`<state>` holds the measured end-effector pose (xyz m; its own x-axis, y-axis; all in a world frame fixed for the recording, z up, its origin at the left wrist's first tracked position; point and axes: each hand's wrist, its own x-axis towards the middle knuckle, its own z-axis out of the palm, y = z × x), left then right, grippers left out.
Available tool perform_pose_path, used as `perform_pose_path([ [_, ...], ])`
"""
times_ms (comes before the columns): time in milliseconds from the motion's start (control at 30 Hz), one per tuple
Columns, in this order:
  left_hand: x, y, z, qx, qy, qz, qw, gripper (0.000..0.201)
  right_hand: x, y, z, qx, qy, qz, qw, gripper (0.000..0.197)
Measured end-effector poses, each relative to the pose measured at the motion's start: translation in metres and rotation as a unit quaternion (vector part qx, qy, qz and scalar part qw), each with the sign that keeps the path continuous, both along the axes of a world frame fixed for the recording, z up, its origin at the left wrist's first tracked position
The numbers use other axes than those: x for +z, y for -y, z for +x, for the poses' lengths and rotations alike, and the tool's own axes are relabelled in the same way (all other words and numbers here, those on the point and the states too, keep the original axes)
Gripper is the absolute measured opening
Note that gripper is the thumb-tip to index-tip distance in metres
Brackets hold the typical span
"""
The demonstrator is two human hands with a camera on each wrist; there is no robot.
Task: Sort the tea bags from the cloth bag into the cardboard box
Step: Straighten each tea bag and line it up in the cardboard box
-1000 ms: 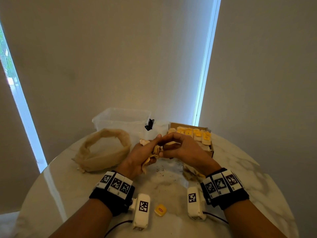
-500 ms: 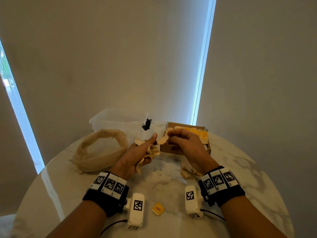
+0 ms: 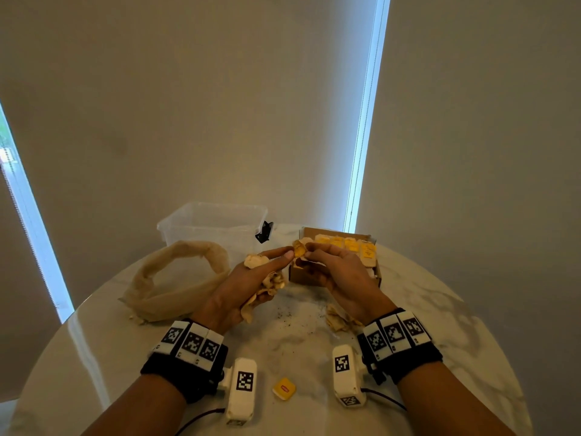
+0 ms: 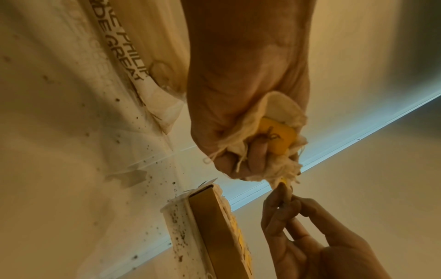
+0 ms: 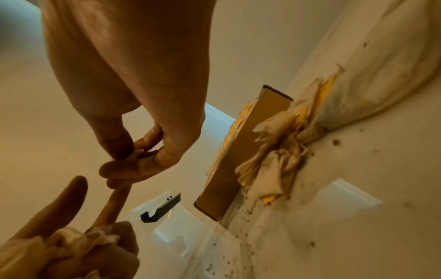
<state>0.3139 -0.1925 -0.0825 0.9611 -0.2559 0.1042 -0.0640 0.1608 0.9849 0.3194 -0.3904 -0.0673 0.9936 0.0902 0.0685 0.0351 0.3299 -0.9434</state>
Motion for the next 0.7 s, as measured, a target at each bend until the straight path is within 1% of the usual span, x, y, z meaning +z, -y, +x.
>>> perform_pose_path([
  [133,-0.005,-0.003,0.003,0.015,-0.016,0.012,1.0,0.036,-0.005,-0.003,0.0,0.029,0.009,-0.018,0.999,0.027],
  [233,-0.009,-0.005,0.007,0.043,-0.034,0.025,0.998,0.044,-0.007,-0.003,-0.001,0.049,0.025,-0.031,0.998,0.033],
  [300,-0.005,-0.005,0.006,0.047,-0.019,0.041,0.998,0.04,-0.007,-0.002,-0.001,0.057,0.019,-0.051,0.997,0.033],
  [333,-0.002,-0.004,0.005,0.06,-0.01,0.041,0.997,0.037,-0.006,0.0,-0.001,0.058,0.015,-0.071,0.996,0.032],
  [400,-0.001,-0.005,0.007,0.085,-0.001,0.038,0.996,0.04,-0.005,0.005,-0.001,0.043,0.017,-0.141,0.989,0.029],
  [433,-0.002,-0.007,0.008,0.084,0.001,0.028,0.996,0.042,-0.005,0.008,0.0,0.025,0.016,-0.17,0.985,0.028],
  [467,-0.003,-0.007,0.008,0.077,0.001,0.02,0.997,0.044,-0.004,0.011,0.002,0.011,0.012,-0.177,0.984,0.026],
  [500,-0.004,-0.008,0.009,0.068,0.007,0.025,0.997,0.047,-0.004,0.013,0.003,0.003,0.007,-0.162,0.987,0.025],
  [567,-0.003,-0.007,0.011,0.048,0.006,0.074,0.996,0.052,-0.001,0.014,0.003,0.009,0.01,-0.121,0.993,0.024],
  [633,0.0,-0.006,0.009,0.039,0.005,0.098,0.994,0.048,0.001,0.013,0.003,0.02,0.034,-0.119,0.992,0.027],
  [700,0.001,-0.003,0.008,0.04,0.001,0.108,0.993,0.038,0.0,0.012,0.002,0.041,0.057,-0.14,0.988,0.028],
])
